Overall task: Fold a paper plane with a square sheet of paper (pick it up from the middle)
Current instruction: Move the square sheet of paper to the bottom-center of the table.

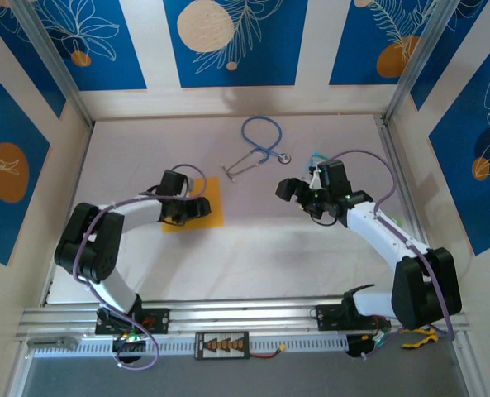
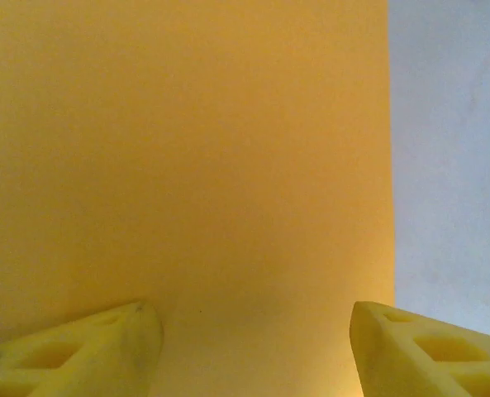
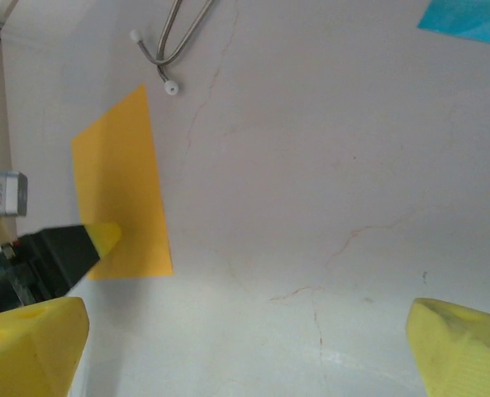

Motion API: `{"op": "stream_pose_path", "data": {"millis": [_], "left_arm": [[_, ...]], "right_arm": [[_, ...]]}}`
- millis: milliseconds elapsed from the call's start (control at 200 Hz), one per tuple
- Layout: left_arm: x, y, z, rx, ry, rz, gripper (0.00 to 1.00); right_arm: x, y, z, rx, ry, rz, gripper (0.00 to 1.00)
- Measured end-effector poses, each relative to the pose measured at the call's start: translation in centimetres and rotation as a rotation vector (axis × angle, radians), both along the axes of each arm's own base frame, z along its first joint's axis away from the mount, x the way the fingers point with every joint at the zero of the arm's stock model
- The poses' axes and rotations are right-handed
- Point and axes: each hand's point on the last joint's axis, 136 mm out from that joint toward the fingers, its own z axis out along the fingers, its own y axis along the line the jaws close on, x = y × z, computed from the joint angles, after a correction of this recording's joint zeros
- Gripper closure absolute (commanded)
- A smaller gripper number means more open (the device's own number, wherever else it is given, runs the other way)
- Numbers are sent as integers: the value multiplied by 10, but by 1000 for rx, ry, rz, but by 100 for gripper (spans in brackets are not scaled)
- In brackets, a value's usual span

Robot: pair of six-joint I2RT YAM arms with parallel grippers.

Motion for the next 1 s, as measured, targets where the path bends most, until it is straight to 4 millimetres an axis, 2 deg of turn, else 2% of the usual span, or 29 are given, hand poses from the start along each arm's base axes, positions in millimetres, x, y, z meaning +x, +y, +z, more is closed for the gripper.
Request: {"op": "stream_pose_path", "data": {"millis": [125, 200, 310, 445, 550, 620, 700, 835, 1000], "left_arm": [[-27, -23, 2, 18, 37, -47, 34], [-39, -24, 3, 38, 72, -37, 33], [-55, -14, 9, 89, 143, -5, 29], [-45, -5, 38, 147, 99, 19, 20], [-31, 2, 51, 201, 24, 12, 19], [-28, 7, 46, 247, 9, -5, 19], [-26, 11, 31, 297, 38, -24, 20], [-22, 11, 10, 338, 84, -47, 22], [-20, 5, -4, 332, 117, -51, 24]], "right_arm": [[-3, -9, 5, 20, 10, -25, 4], [-14, -12, 10, 34, 23, -33, 4], [-35, -14, 23, 72, 46, -23, 3], [-50, -8, 42, 130, 24, 10, 4], [-57, 2, 36, 152, 26, 52, 4], [-63, 9, 25, 146, 42, 79, 4], [-70, 15, 15, 141, 73, 93, 4], [-77, 23, 14, 142, 88, 119, 4], [-85, 21, 11, 121, 108, 117, 4]]}}
